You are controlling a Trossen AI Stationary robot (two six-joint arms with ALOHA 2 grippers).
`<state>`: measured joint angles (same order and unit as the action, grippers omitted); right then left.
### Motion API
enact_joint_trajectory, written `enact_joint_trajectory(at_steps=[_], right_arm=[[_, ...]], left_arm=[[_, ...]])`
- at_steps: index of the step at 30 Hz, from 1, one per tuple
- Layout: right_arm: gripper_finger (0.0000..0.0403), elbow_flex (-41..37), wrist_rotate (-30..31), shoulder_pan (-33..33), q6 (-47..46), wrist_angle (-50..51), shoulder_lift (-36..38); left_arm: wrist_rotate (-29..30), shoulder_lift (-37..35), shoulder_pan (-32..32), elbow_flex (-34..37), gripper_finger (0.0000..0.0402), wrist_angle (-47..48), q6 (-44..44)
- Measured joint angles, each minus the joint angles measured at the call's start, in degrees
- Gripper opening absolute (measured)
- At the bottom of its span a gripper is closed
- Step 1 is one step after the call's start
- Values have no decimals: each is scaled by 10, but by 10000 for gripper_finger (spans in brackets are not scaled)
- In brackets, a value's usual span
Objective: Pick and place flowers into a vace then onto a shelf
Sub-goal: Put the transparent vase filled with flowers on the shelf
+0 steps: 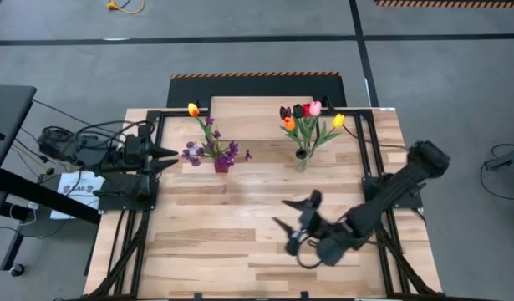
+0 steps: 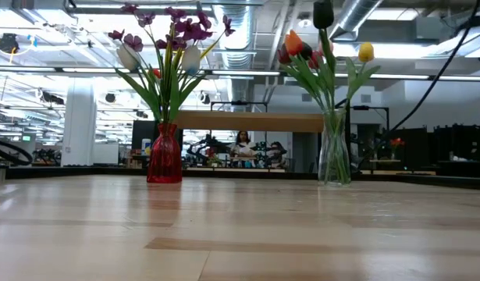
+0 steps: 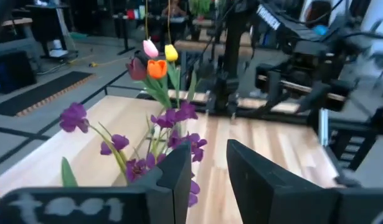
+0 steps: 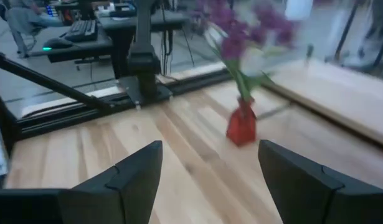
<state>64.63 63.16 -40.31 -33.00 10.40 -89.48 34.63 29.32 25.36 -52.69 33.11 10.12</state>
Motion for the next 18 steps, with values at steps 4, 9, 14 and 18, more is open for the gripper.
enact_joint_trajectory(at_steps=[4,9,14,18], right_arm=[[260,0,5,-33,-217,237,62],[260,-7,14,-53,-487,471,48],[260,-49,9,-27,-638,513,-24],[260,-66,12,2,-728,514,-90]], left_arm=[[5,-45,25,52,90,-46,3],[4,-83,47,99,90,-89,-9],[6,-106,53,136,90,-133,-31],[13,-115,53,155,90,-161,-51]])
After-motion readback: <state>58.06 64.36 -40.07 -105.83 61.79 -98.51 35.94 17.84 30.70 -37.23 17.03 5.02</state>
